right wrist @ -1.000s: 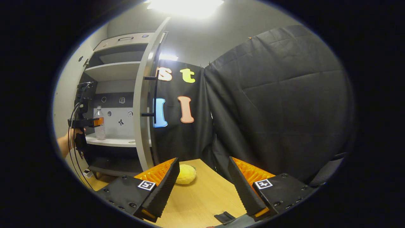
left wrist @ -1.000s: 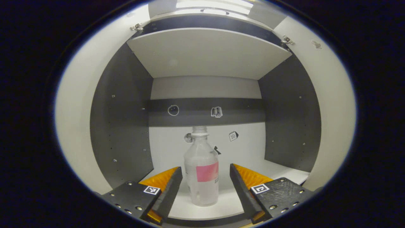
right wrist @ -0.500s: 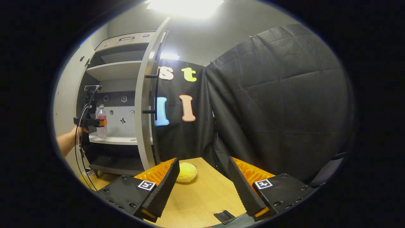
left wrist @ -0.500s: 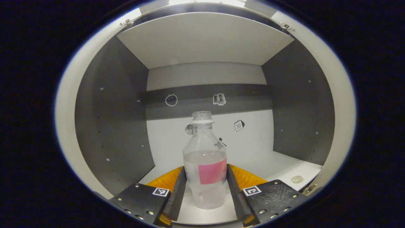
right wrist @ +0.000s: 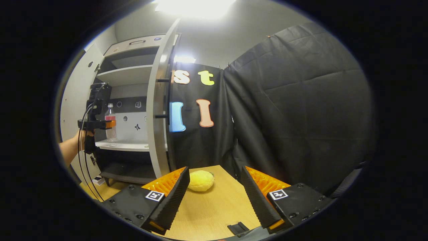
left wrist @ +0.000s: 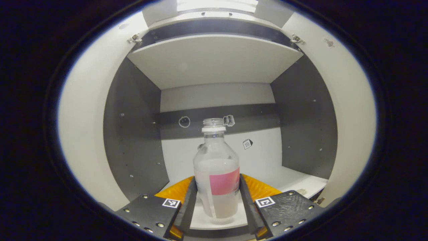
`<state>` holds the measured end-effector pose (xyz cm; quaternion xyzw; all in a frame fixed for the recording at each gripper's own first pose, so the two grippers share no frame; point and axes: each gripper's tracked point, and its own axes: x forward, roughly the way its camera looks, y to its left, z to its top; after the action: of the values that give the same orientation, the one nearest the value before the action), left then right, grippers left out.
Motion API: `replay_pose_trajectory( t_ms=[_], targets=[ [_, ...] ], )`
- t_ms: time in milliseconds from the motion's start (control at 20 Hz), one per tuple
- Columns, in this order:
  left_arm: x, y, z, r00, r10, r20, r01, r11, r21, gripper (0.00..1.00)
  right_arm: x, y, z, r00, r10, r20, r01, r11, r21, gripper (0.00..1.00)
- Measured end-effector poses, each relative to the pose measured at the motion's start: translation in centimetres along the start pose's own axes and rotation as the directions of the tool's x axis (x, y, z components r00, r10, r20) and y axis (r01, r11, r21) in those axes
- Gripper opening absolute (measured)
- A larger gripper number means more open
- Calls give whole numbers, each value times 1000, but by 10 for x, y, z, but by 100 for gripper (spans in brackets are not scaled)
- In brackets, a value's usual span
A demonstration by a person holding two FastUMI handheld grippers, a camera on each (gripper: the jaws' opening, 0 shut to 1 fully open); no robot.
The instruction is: Grasp the bottle in the cabinet with the left hand and place it on the coaster, then close the right door with the right hand and the left door with the left hand.
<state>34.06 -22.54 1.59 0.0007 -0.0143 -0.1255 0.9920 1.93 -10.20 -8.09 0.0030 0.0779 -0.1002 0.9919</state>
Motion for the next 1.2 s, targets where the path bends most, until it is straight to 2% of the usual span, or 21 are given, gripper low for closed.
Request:
replay_pose_trajectory(
  t_ms=[50, 100, 250, 450, 700, 1100, 1200],
  targets=[
    [-9, -1, 5, 1000, 0, 14, 0, 1000, 0, 70, 0, 0, 0, 1000, 8, 2, -8, 1000, 2, 98],
    [-19, -2, 10, 1000, -2, 25, 2, 1000, -3, 66, -1, 0, 1, 1000, 18, 2, -18, 1000, 5, 98],
    [-49, -11, 13, 999, -25, 47, 27, 999, -28, 66, -3, -1, 1, 999, 51, 2, -51, 999, 4, 97],
    [-84, -12, 6, 999, -8, 49, 9, 999, -31, 66, -11, -2, -4, 995, 95, -7, -95, 995, -5, 98],
    [-126, -14, -31, 1000, 0, -18, -1, 999, -47, 66, -19, -1, -11, 988, 151, -25, -151, 989, -2, 98],
    [-202, -42, -109, 992, -77, -105, 73, 997, -36, 66, -35, 5, -15, 973, 229, -33, -230, 972, -38, 98],
    [-219, -47, -124, 988, -90, -126, 83, 995, -64, 66, -38, 8, -17, 969, 243, -39, -245, 969, -42, 98]
  ],
)
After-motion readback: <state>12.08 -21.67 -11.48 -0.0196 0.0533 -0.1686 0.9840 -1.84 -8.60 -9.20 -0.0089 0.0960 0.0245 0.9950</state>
